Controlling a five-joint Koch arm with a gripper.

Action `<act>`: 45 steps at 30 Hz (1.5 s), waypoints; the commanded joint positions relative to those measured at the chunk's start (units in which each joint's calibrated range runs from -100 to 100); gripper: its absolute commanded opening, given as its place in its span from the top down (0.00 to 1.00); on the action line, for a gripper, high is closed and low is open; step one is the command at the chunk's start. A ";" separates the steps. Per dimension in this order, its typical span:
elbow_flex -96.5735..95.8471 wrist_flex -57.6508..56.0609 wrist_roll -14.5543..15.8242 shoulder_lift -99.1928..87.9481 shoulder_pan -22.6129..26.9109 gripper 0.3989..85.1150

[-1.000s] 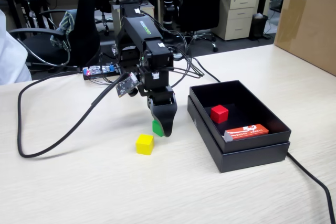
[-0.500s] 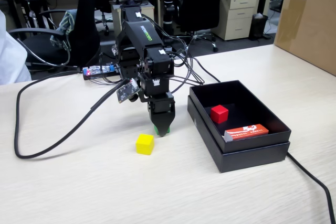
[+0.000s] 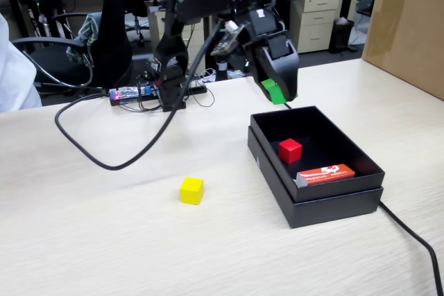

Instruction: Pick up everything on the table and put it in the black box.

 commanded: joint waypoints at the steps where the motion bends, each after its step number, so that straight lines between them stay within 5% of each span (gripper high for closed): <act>1: 11.37 0.08 0.20 8.26 0.29 1.00; 18: 20.43 0.08 0.15 33.39 -1.76 0.99; 26: 15.99 -1.57 0.15 32.70 -1.17 0.66; 37: 7.92 -1.65 0.10 7.11 -2.98 0.54; 45: -6.40 -1.57 -1.27 -18.36 -8.94 0.49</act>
